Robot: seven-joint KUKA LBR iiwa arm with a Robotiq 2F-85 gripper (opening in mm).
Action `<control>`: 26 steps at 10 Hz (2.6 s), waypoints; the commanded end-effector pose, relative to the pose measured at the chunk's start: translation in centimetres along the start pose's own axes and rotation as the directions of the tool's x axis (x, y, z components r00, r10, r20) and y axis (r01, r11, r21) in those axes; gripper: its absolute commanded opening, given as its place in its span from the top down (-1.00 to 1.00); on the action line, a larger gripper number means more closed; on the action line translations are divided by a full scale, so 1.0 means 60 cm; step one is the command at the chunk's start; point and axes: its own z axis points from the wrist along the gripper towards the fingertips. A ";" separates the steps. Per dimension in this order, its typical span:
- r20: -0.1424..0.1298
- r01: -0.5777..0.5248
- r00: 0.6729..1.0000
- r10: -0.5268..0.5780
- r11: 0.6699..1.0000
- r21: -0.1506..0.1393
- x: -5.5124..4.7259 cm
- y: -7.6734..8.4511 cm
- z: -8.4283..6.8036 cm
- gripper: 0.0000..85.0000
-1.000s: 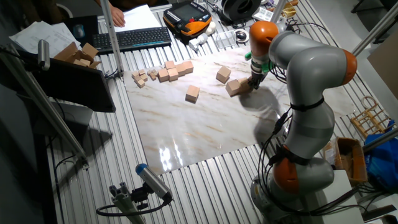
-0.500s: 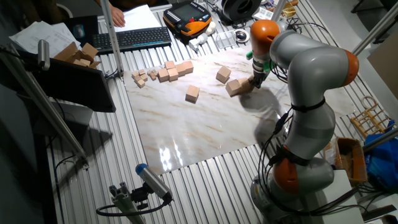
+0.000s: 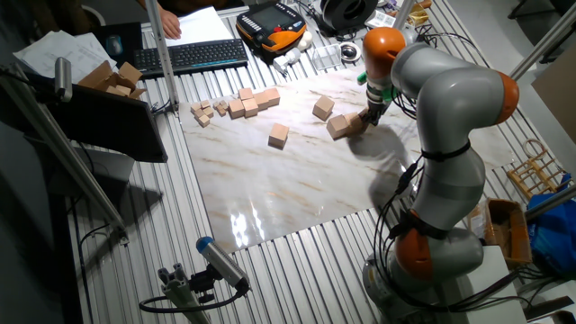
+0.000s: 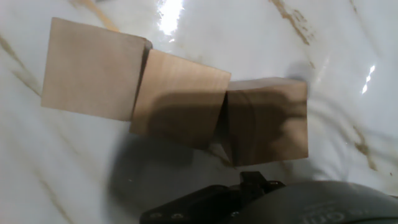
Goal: Stack the blocks into a cross shape
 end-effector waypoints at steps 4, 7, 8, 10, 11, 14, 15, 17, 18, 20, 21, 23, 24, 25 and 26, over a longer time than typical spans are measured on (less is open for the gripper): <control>-0.001 -0.012 1.000 0.012 1.000 -0.009 -0.011 0.013 -0.001 1.00; -0.009 -0.016 1.000 0.016 1.000 -0.008 -0.019 0.018 -0.005 1.00; -0.013 -0.016 1.000 0.016 1.000 -0.017 -0.019 0.019 -0.006 1.00; -0.023 -0.006 1.000 0.006 1.000 -0.005 -0.012 0.010 -0.014 1.00; -0.027 0.008 1.000 -0.008 1.000 0.004 -0.003 -0.005 -0.024 1.00; -0.012 0.052 0.999 -0.052 0.998 0.030 -0.004 -0.058 -0.040 1.00; 0.008 0.050 0.999 -0.050 0.997 0.061 -0.009 -0.068 -0.036 1.00; 0.025 0.060 0.998 -0.062 0.994 0.086 -0.025 -0.096 -0.034 1.00; 0.030 0.061 0.997 -0.064 0.994 0.093 -0.029 -0.112 -0.034 1.00; 0.037 0.055 0.998 -0.059 0.994 0.091 -0.033 -0.124 -0.024 1.00; 0.038 0.052 0.998 -0.056 0.995 0.088 -0.034 -0.121 -0.015 1.00; 0.040 0.049 0.998 -0.052 0.996 0.073 -0.035 -0.114 -0.004 1.00; 0.040 0.046 0.998 -0.048 0.997 0.065 -0.034 -0.110 -0.001 1.00; 0.040 0.042 0.998 -0.044 0.997 0.058 -0.034 -0.104 0.003 1.00; 0.042 0.038 0.998 -0.040 0.998 0.052 -0.034 -0.097 0.007 1.00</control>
